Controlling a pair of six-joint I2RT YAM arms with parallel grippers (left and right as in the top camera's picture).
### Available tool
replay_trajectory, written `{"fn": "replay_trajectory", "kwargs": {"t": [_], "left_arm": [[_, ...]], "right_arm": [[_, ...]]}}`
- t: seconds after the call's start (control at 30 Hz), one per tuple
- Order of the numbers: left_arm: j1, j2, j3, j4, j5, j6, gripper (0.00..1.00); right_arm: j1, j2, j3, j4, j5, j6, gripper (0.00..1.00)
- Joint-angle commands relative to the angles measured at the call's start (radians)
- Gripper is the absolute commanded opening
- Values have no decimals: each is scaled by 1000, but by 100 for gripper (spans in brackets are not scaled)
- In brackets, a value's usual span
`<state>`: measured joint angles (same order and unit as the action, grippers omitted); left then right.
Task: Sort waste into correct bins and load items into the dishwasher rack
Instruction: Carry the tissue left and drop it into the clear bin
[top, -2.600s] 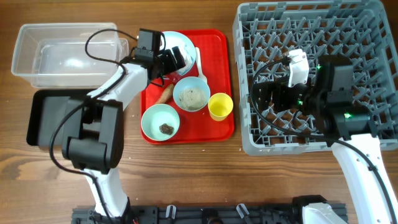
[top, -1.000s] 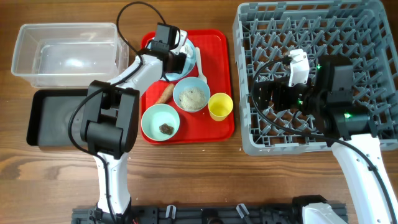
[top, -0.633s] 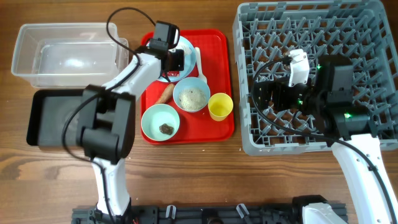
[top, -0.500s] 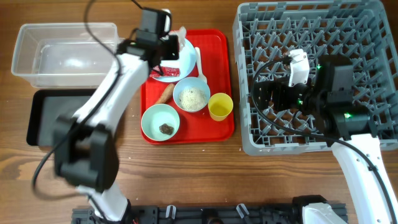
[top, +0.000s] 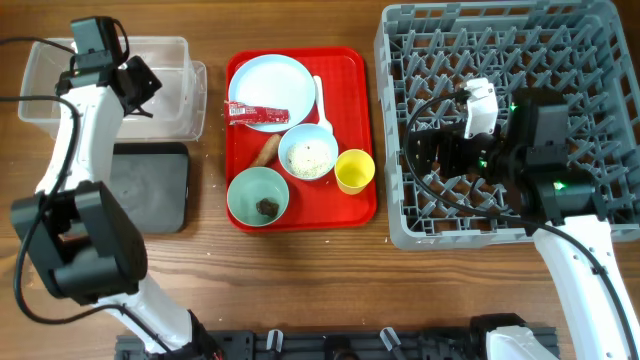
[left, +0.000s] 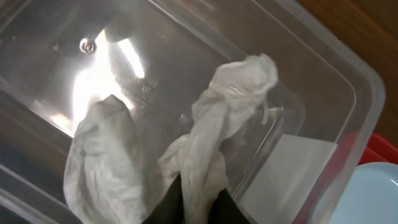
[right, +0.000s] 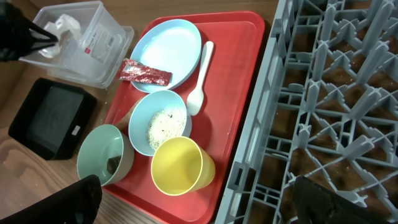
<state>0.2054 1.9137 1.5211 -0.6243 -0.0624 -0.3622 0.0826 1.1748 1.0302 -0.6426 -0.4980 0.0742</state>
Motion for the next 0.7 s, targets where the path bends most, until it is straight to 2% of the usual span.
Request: {"fn": "replay_trajectory", "kwargs": {"t": [0.0,0.17,0.2,0.27,0.3,0.33,0.47,0.57,0.67], "left_arm": [[8,31,-5,5,61,1,100],[8,-60,-4,-7,117,32,100],[2,-87,-3,-15,183,98,100],[-29,-125,-2,-50,230,157,98],[-60,-143,1,-90,229,181,88],[-92,-148,26,-153,226,197,85],[-229,-115,286,-457,105,208,86],[-287,-68,415,-571,88,228,85],[-335,80,484,-697,87,228,87]], "right_arm": [[3,7,15,6,-24,8,100],[3,7,15,7,-24,7,100],[3,7,15,10,-24,7,100],[3,7,15,21,-24,7,100],[3,7,15,28,-24,8,100],[3,7,15,29,-24,8,100],[3,8,15,31,-24,8,100],[3,8,15,31,-24,16,100],[3,8,15,24,-27,34,100]]}}
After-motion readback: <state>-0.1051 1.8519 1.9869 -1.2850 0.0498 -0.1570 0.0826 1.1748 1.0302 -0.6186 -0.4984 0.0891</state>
